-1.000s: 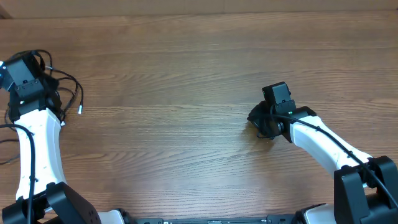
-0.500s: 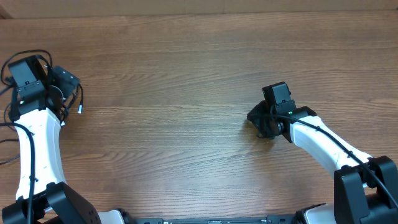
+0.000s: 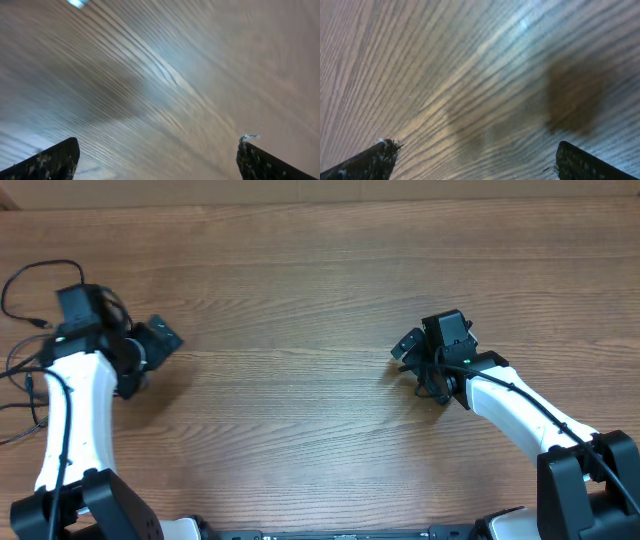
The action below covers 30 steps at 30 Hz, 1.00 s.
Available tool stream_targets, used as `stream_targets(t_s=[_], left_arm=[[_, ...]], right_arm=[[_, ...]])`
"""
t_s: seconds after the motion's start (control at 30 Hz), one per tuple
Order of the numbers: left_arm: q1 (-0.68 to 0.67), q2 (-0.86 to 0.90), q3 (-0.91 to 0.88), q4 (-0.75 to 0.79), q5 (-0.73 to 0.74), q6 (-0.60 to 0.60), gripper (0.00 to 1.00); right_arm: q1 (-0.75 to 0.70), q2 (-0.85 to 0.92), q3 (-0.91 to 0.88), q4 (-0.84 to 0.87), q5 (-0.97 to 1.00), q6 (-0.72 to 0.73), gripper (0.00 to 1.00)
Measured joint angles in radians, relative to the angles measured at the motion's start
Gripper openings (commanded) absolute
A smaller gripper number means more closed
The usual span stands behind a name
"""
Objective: Untangle cables
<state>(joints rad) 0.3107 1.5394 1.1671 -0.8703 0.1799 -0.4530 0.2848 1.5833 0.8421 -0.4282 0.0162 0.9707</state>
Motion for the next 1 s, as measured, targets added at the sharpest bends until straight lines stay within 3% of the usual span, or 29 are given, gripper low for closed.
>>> stream_targets(t_s=[0.43,1.0], left_arm=[[-0.230,0.001,-0.197,0.125,0.012,0.173,1.00],[-0.248,0.002,-0.235,0.142,0.014,0.195,1.00]], right_arm=[[-0.013,0.000,0.000,-0.075,0.064,-0.190,1.00],[-0.023,0.000,0.000,-0.068,0.079,-0.208,1.00]])
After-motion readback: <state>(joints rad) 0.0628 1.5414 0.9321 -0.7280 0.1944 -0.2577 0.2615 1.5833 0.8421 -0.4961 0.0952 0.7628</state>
